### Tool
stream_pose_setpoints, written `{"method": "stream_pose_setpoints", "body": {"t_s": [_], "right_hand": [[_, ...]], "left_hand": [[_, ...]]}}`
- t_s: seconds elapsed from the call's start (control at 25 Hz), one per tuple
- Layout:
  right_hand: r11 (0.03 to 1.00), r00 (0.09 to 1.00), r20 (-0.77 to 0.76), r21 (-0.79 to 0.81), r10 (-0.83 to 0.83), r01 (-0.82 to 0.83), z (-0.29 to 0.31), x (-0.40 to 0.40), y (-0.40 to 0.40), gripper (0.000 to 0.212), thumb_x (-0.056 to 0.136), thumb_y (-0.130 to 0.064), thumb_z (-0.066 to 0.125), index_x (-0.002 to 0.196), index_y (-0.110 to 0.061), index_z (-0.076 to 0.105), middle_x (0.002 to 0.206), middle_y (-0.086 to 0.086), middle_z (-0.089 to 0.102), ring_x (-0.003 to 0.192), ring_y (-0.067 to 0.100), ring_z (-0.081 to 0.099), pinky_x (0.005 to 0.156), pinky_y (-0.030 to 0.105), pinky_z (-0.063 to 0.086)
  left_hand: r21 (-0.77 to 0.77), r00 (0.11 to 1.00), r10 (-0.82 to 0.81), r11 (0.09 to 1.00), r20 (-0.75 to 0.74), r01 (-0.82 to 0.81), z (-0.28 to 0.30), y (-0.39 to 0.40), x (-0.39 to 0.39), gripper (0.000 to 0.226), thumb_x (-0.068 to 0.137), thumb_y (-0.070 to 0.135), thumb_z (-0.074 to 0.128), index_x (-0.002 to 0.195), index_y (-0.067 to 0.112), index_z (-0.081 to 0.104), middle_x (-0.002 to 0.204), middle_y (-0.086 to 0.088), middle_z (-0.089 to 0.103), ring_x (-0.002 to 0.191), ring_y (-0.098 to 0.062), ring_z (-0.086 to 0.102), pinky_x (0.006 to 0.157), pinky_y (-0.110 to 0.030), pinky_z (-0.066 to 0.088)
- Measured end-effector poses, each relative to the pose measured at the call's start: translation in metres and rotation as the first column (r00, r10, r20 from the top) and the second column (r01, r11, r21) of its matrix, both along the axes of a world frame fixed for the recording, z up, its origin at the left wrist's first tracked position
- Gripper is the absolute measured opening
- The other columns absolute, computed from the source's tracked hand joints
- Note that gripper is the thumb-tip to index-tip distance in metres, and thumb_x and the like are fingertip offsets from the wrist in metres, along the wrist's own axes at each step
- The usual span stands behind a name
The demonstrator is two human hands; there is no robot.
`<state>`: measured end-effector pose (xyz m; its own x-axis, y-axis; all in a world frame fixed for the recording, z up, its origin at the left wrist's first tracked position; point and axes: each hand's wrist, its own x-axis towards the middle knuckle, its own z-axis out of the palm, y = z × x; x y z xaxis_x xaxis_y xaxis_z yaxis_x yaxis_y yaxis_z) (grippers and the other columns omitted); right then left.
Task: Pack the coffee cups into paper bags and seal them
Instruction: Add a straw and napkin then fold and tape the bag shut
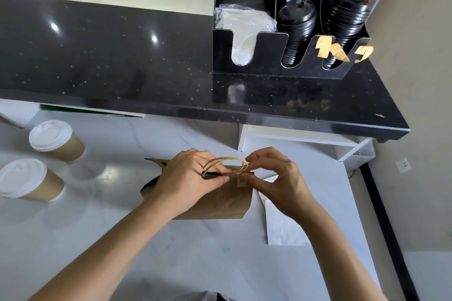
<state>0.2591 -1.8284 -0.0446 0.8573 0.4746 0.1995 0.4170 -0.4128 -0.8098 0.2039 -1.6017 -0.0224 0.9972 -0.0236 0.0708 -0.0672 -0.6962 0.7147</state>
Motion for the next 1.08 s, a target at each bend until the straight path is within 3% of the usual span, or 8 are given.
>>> {"method": "stream_pose_setpoints", "body": {"t_s": [0.2,0.32,0.4,0.52,0.64,0.84,1.0,1.08], "right_hand": [[0.999,0.999,-0.034,0.02,-0.03,0.031,0.003,-0.002,0.001,0.023,0.083,-0.03,0.084,0.083,-0.051,0.073,0.107,-0.018,0.064,0.109,0.01,0.064,0.089,0.027,0.05],[0.999,0.999,-0.012,0.022,-0.041,0.041,0.006,-0.002,0.001,0.013,0.086,-0.036,0.08,0.094,-0.045,0.075,0.106,-0.019,0.068,0.105,0.01,0.065,0.087,0.021,0.049],[0.993,0.993,0.022,0.04,-0.113,0.112,0.01,0.002,-0.001,0.014,0.087,-0.033,0.078,0.101,-0.037,0.077,0.101,-0.019,0.07,0.1,0.011,0.066,0.084,0.018,0.048],[0.974,0.969,0.1,0.066,-0.224,0.218,0.022,0.016,-0.003,0.013,0.089,-0.025,0.077,0.096,-0.035,0.076,0.094,-0.024,0.07,0.097,0.008,0.065,0.081,0.013,0.046],[0.955,0.933,0.205,0.081,-0.296,0.285,0.042,0.038,-0.004,0.018,0.09,-0.025,0.076,0.094,-0.041,0.071,0.091,-0.033,0.065,0.093,0.005,0.064,0.081,0.022,0.053],[0.866,0.779,0.387,0.135,-0.494,0.482,0.071,0.099,-0.014,0.003,0.093,-0.027,0.072,0.096,-0.027,0.072,0.09,-0.013,0.067,0.087,0.012,0.065,0.083,0.044,0.055],[0.698,0.587,0.445,0.135,-0.677,0.703,0.087,0.143,-0.02,0.019,0.092,-0.033,0.07,0.103,-0.021,0.062,0.101,-0.005,0.066,0.094,0.021,0.058,0.087,0.033,0.039],[0.627,0.526,0.487,0.059,-0.697,0.777,0.092,0.157,-0.02,0.031,0.09,-0.031,0.072,0.114,-0.019,0.056,0.109,0.001,0.064,0.1,0.027,0.056,0.088,0.036,0.035]], "left_hand": [[0.008,1.0,-0.01,1.0,0.01,0.01,-0.001,0.0,-0.001,0.018,0.078,0.051,0.067,0.093,0.049,0.078,0.09,0.022,0.071,0.087,-0.007,0.058,0.078,-0.036,0.05],[-0.002,1.0,-0.011,1.0,0.008,0.011,-0.001,0.001,-0.001,0.018,0.078,0.051,0.068,0.094,0.05,0.076,0.091,0.021,0.071,0.087,-0.008,0.059,0.078,-0.036,0.05],[0.0,1.0,-0.009,1.0,0.006,0.009,-0.002,0.001,0.0,0.017,0.078,0.052,0.068,0.092,0.048,0.078,0.091,0.024,0.07,0.087,-0.006,0.059,0.079,-0.036,0.05],[-0.004,1.0,-0.004,1.0,0.0,0.004,-0.005,0.002,0.0,0.018,0.078,0.054,0.068,0.091,0.048,0.078,0.092,0.027,0.07,0.089,-0.005,0.06,0.08,-0.034,0.05],[-0.011,1.0,0.004,1.0,-0.007,-0.004,-0.006,0.003,0.0,0.015,0.079,0.054,0.07,0.09,0.047,0.078,0.093,0.029,0.07,0.092,-0.004,0.06,0.082,-0.032,0.049],[0.004,1.0,0.013,1.0,-0.019,-0.013,-0.002,0.002,0.0,0.008,0.084,0.041,0.081,0.088,0.047,0.079,0.095,0.032,0.069,0.095,-0.004,0.059,0.083,-0.027,0.046],[0.02,0.999,0.015,1.0,-0.028,-0.014,-0.002,0.002,-0.001,0.005,0.084,0.044,0.079,0.089,0.047,0.078,0.097,0.035,0.068,0.095,-0.002,0.058,0.084,-0.027,0.046],[0.028,1.0,0.012,1.0,-0.029,-0.011,-0.002,0.002,-0.001,0.006,0.084,0.047,0.078,0.089,0.047,0.078,0.097,0.035,0.068,0.095,-0.002,0.058,0.083,-0.029,0.047]]}}
